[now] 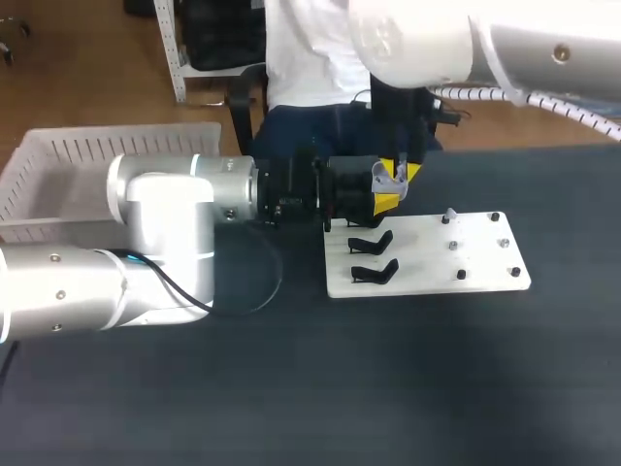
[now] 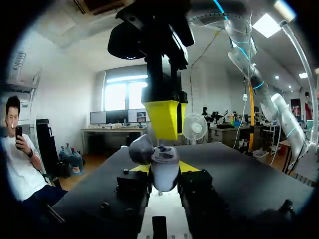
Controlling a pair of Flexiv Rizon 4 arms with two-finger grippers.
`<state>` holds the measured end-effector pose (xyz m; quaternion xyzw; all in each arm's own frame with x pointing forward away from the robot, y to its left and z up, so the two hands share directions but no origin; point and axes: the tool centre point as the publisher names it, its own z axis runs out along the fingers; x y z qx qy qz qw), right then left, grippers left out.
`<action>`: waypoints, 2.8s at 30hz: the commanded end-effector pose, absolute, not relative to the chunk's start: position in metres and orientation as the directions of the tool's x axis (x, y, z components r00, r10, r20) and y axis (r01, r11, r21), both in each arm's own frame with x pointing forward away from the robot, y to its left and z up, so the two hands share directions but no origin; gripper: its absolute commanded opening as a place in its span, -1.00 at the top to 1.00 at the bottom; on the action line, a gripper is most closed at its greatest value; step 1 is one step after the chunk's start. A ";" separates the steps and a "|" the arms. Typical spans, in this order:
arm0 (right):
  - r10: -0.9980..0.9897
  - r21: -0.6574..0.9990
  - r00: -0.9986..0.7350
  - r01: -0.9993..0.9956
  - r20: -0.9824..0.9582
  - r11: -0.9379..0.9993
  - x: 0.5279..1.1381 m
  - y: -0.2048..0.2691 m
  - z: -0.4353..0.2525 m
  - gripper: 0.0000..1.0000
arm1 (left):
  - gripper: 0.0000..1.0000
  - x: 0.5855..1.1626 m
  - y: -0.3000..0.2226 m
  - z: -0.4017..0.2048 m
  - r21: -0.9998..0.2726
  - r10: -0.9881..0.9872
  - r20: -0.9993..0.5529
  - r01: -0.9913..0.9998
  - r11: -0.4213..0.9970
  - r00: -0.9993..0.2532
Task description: Pick up each earbud case from the left stands, insert the matching earbuds, close the lid, and place the case in the box.
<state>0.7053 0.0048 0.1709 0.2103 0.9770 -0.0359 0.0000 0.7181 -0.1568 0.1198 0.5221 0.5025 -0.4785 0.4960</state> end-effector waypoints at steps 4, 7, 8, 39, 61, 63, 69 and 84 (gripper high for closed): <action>0.406 -0.071 -0.914 0.406 -0.013 0.911 0.708 0.007 0.171 1.00 | 1.00 0.717 -0.157 0.119 0.041 0.046 -0.998 0.999 0.003 0.041; 0.405 -0.072 -0.914 0.405 -0.009 0.911 0.708 0.008 0.170 1.00 | 1.00 0.717 -0.157 0.119 0.041 0.046 -0.998 0.999 0.003 0.041; 0.405 -0.073 -0.914 0.405 -0.009 0.911 0.708 0.008 0.169 1.00 | 1.00 0.717 -0.157 0.119 0.041 0.046 -0.998 0.999 0.003 0.041; 0.433 -0.087 -0.901 0.431 0.016 0.898 0.705 0.005 0.160 1.00 | 1.00 0.717 -0.157 0.119 0.041 0.046 -0.998 0.999 0.003 0.041; 0.524 -0.103 -0.850 0.518 0.050 0.849 0.710 0.011 0.160 1.00 | 1.00 0.717 -0.157 0.119 0.041 0.046 -0.998 0.999 0.003 0.041; 0.524 -0.104 -0.850 0.517 0.051 0.849 0.711 0.012 0.159 1.00 | 1.00 0.717 -0.157 0.119 0.041 0.046 -0.998 0.999 0.003 0.041; 0.527 -0.110 -0.848 0.520 0.053 0.847 0.711 0.012 0.159 1.00 | 1.00 0.717 -0.157 0.119 0.041 0.046 -0.998 0.999 0.003 0.041; 0.526 -0.106 -0.848 0.518 0.063 0.849 0.711 0.011 0.157 0.64 | 1.00 0.717 -0.157 0.119 0.041 0.046 -0.998 0.999 0.003 0.041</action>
